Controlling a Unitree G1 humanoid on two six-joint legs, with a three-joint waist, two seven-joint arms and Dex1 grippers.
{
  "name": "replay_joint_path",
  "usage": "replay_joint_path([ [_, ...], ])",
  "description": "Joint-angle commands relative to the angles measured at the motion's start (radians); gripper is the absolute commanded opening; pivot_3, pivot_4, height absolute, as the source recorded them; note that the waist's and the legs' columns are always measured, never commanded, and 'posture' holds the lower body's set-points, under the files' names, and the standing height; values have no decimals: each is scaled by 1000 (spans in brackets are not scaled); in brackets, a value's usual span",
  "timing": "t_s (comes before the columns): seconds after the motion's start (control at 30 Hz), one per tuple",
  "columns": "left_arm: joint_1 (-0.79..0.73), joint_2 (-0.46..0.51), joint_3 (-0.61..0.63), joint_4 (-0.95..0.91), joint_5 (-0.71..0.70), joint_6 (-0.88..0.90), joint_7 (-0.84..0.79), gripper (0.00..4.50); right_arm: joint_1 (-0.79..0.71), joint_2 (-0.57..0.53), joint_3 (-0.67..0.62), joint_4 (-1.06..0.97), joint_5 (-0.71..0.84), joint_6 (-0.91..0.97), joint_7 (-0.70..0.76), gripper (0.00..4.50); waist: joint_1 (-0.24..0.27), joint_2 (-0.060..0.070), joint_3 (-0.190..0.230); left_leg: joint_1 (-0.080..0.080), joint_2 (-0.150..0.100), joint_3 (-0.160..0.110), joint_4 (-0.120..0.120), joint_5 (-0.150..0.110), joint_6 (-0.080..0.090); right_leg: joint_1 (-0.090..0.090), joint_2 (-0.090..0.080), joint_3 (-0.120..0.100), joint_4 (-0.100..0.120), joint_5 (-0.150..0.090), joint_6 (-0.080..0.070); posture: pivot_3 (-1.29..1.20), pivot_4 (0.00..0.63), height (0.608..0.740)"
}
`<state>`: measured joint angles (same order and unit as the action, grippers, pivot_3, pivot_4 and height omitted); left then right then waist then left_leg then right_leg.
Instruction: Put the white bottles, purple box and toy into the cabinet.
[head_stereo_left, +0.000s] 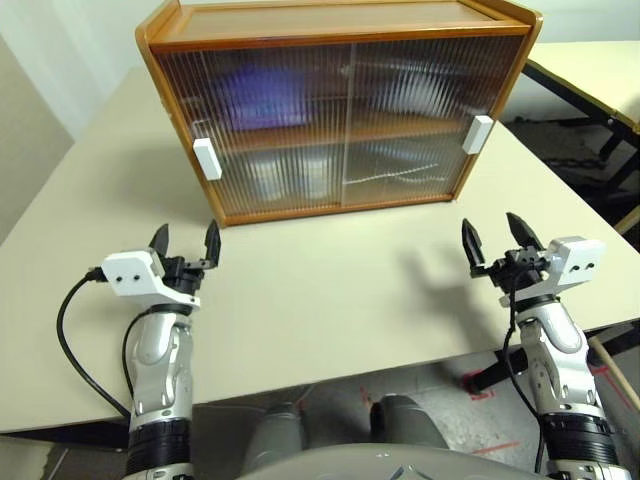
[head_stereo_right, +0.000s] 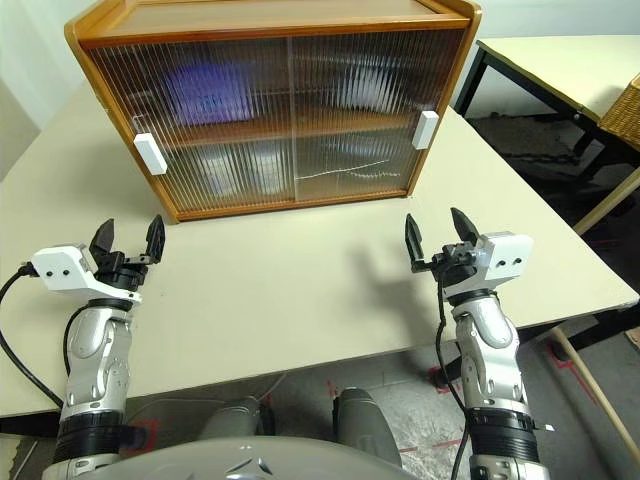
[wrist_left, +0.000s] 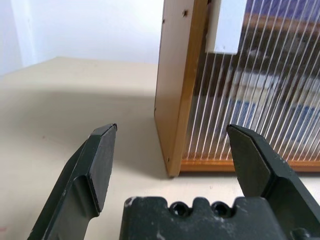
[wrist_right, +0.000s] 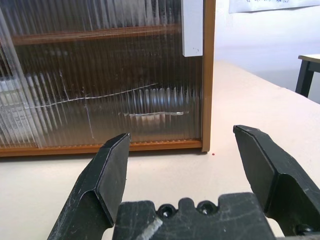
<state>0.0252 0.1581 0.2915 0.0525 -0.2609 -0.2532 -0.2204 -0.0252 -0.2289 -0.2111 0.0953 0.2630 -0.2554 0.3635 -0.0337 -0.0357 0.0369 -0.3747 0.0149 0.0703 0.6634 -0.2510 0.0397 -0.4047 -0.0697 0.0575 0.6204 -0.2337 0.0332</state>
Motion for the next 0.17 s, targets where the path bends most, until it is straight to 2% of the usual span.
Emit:
replay_joint_path([
  [0.03,22,-7,-7,-34,16,-5,19,4500,-6,-1,-2,29,13,-22,22,4468,2,0,0,0,0,0,0,0,0,0,0,0,0,0,0,58,0,740],
  [0.17,33,-1,-1,-51,13,0,28,4500,-23,12,7,45,7,-27,24,4468,5,0,0,0,0,0,0,0,0,0,0,0,0,0,0,67,0,740],
])
